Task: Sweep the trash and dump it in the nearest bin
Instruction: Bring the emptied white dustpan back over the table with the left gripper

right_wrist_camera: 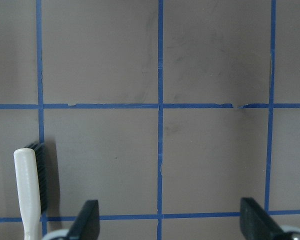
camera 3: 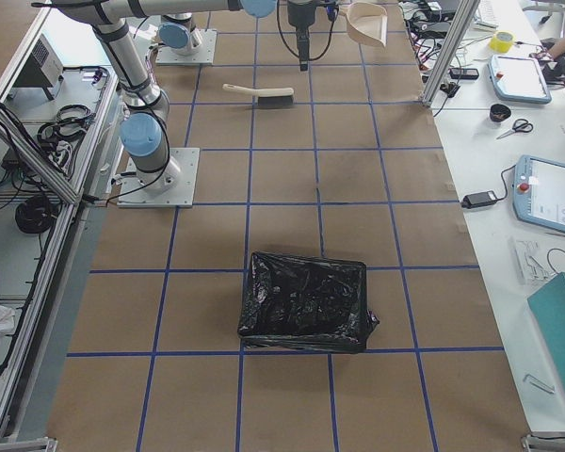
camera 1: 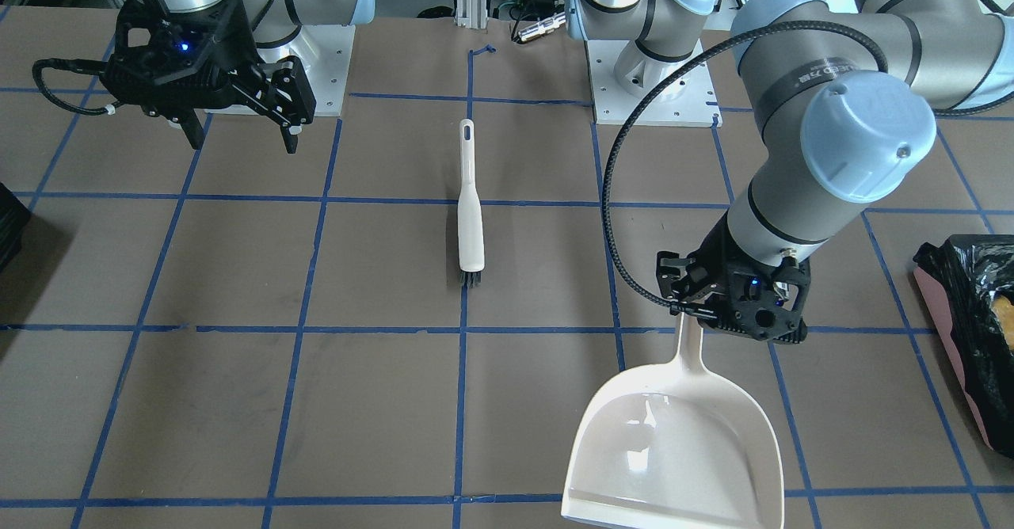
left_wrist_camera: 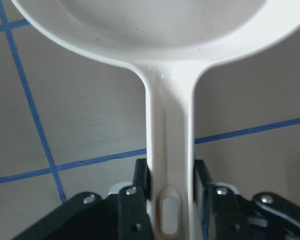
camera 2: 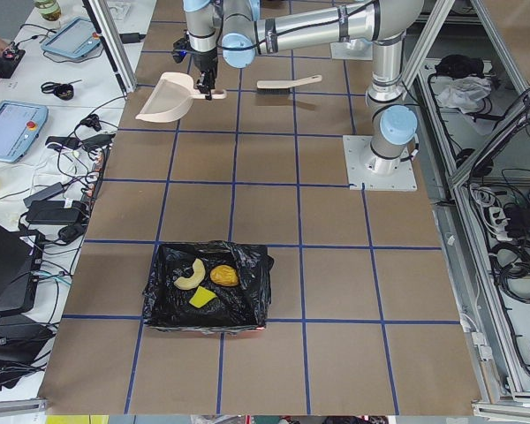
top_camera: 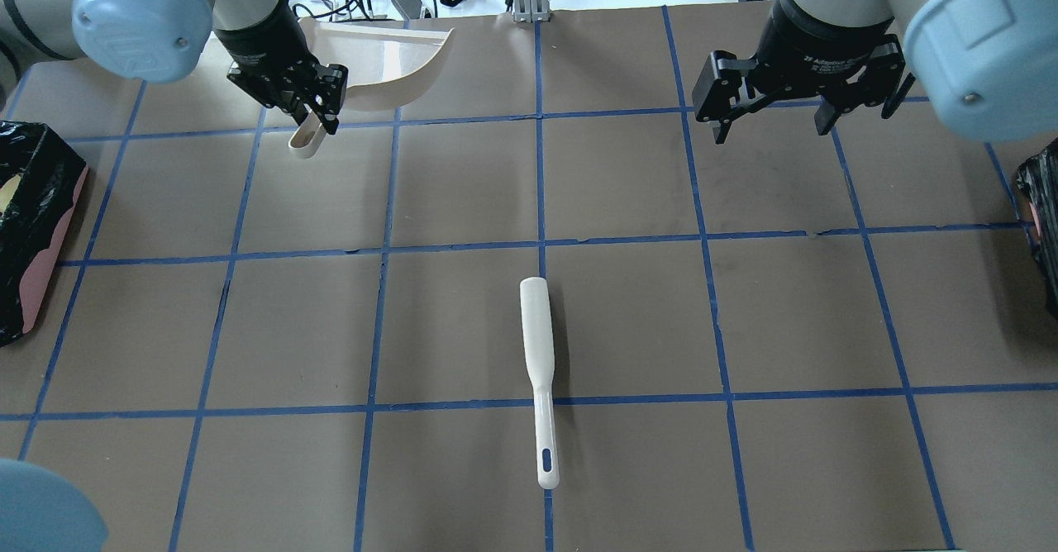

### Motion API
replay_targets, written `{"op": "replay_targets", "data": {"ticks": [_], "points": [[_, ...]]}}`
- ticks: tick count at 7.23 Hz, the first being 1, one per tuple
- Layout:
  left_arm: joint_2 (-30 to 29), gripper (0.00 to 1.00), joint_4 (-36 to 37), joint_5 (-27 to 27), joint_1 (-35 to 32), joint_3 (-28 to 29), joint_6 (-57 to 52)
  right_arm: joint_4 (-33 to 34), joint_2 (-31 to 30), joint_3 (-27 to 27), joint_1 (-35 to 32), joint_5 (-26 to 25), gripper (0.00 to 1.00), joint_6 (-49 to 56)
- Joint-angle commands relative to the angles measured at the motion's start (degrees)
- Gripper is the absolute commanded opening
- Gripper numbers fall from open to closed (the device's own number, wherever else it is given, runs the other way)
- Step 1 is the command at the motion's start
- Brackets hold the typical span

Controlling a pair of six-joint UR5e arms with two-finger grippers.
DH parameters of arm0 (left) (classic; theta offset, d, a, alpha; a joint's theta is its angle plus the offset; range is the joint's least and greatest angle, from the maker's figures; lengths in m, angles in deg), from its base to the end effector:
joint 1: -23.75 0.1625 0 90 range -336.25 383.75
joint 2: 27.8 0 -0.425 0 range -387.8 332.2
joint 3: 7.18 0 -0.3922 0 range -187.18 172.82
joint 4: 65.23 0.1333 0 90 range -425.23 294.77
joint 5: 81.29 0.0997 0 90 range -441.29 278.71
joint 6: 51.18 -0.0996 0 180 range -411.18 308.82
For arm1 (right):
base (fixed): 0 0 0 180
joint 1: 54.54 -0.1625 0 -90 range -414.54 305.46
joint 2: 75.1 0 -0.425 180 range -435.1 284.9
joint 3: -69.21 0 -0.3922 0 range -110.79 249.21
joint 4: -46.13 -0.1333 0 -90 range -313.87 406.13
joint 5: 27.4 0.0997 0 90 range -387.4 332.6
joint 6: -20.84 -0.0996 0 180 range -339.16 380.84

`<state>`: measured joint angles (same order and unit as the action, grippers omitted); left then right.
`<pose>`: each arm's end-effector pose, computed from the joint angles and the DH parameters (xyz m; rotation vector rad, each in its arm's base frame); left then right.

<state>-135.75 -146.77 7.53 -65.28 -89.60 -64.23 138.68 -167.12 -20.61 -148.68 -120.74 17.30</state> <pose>-0.1250 -0.6153 0.3934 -0.3274 -3.0995 -0.0476 0.1621 -0.4741 0.5115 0.0124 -3.0861 0.1337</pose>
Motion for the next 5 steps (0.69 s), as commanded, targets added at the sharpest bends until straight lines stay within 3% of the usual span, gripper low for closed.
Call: {"op": "replay_targets", "data": {"ticks": [1, 4, 5], "points": [[-1.8, 0.00, -0.5, 3.2, -6.2, 0.2, 0.3, 0.0, 0.0, 0.0, 0.0, 0.0, 1.00, 0.1], [-5.8, 0.00, 1.6, 3.2, -11.9, 1.1, 7.6, -0.3, 0.0, 0.0, 0.0, -0.1, 1.00, 0.4], [-8.0, 0.00, 5.4, 3.0, -12.5, 1.1, 8.6, -0.3, 0.0, 0.0, 0.0, -0.1, 1.00, 0.4]]}}
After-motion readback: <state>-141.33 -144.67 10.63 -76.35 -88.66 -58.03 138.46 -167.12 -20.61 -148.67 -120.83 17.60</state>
